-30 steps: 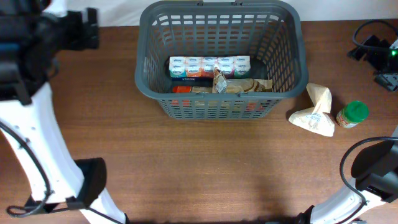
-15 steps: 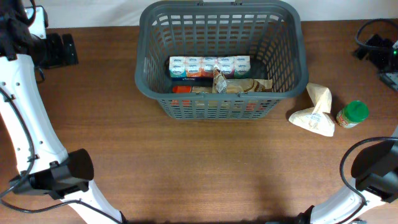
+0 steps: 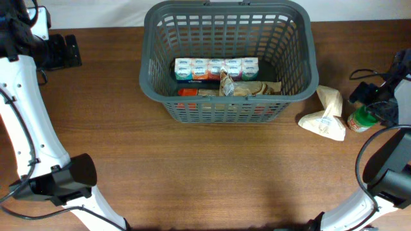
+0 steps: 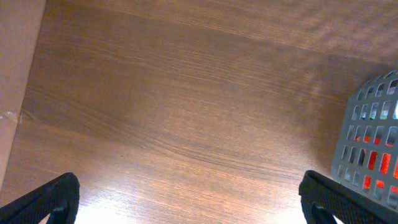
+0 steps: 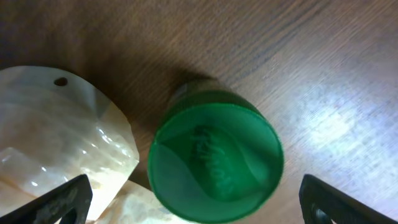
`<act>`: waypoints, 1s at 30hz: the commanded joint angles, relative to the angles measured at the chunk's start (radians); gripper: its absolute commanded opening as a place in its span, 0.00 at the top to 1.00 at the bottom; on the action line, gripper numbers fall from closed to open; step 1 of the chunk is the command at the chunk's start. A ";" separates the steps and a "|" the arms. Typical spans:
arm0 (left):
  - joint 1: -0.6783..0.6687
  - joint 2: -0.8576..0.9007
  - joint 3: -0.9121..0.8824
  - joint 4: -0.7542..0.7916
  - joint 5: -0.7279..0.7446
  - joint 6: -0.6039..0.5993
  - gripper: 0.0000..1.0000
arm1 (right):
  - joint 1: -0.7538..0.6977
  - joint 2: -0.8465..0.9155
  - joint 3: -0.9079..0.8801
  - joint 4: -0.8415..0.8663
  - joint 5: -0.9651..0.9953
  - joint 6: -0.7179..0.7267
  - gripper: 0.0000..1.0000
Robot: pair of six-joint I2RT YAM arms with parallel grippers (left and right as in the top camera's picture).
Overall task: Pack container
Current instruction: 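Grasp the green-lidded jar with the right gripper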
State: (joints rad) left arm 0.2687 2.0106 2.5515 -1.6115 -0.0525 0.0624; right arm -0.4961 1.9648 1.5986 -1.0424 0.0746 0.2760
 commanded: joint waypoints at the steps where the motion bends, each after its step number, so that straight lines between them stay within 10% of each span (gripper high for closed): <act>1: 0.003 -0.007 -0.006 0.001 0.011 -0.010 0.01 | -0.003 -0.011 -0.046 0.042 0.005 -0.005 0.01; 30: 0.003 -0.007 -0.006 0.001 0.010 -0.010 0.01 | -0.061 0.101 -0.141 0.220 -0.011 0.063 0.01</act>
State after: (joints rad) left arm 0.2687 2.0106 2.5515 -1.6115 -0.0525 0.0624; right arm -0.5583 2.0151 1.4693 -0.8284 0.0742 0.3164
